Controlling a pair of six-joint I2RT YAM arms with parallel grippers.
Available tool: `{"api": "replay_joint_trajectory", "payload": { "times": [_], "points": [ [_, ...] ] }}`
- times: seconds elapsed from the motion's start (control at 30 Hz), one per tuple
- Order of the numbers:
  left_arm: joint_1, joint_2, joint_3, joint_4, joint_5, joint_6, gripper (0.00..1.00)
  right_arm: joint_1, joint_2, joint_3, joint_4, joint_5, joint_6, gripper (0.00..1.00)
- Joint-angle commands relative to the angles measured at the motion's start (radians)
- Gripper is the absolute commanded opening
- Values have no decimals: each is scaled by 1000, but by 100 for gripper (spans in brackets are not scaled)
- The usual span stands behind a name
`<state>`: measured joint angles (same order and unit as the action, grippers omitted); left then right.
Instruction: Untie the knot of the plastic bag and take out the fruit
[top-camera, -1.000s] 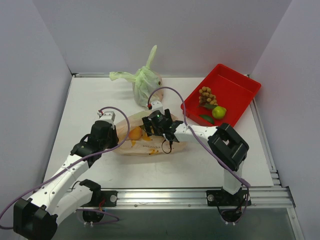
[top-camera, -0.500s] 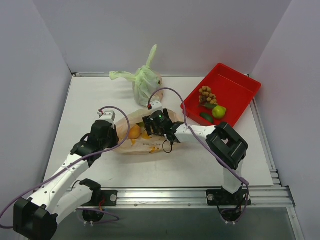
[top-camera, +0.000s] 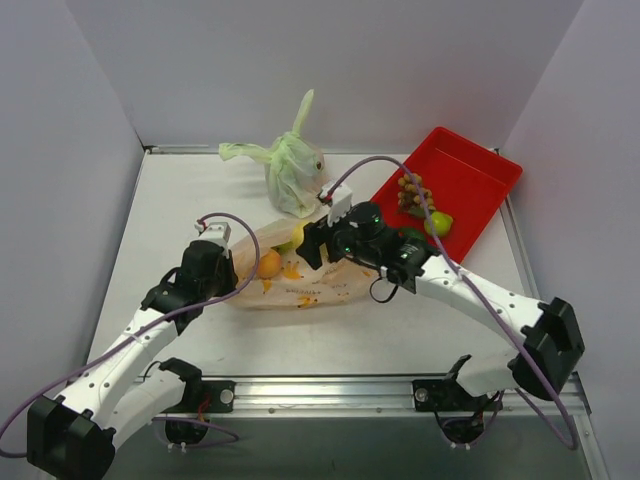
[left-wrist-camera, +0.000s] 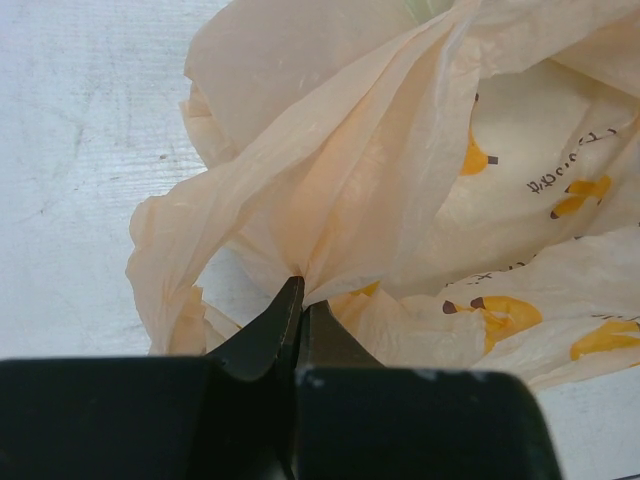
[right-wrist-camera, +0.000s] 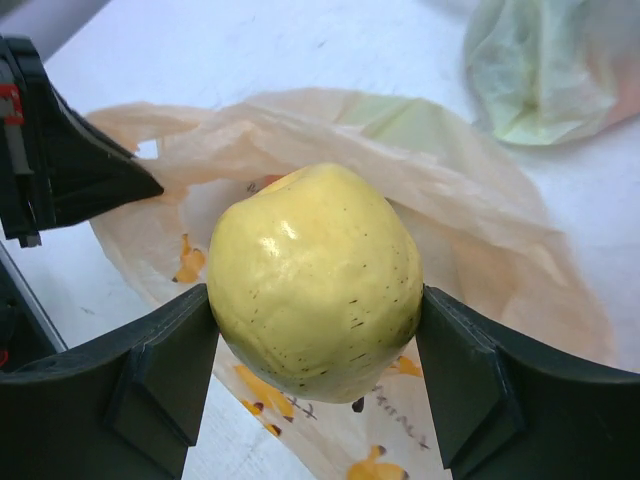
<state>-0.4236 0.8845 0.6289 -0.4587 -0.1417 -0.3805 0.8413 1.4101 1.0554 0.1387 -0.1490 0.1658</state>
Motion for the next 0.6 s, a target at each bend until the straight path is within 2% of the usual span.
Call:
{"api": "replay_joint_trajectory", "payload": {
  "times": [0.0,0.1,0.2,0.27,0.4,0.5,0.53,0.57],
  "points": [
    [6,-18,-6,43,-4,3,0,-103,-106,0,-93,18,-38,24],
    [6,-18,-5,43,-1,2,0,-249,-140,-3,-111,142,-35,24],
    [8,-22,-5,45,-2,5,0,-437,-119,9,-111,198,23,26],
    [8,-28,-5,40,-4,3,0,-561,-79,29,-110,253,57,28],
    [8,-44,-9,41,-2,3,0,-733,38,80,-110,292,173,31],
    [8,-36,-8,43,7,2,0,-820,142,147,-106,307,184,33],
    [8,-35,-9,41,11,3,0,-832,192,170,-114,307,175,36],
    [8,-33,-6,45,11,3,0,-838,213,207,-117,312,167,57]
  ]
}}
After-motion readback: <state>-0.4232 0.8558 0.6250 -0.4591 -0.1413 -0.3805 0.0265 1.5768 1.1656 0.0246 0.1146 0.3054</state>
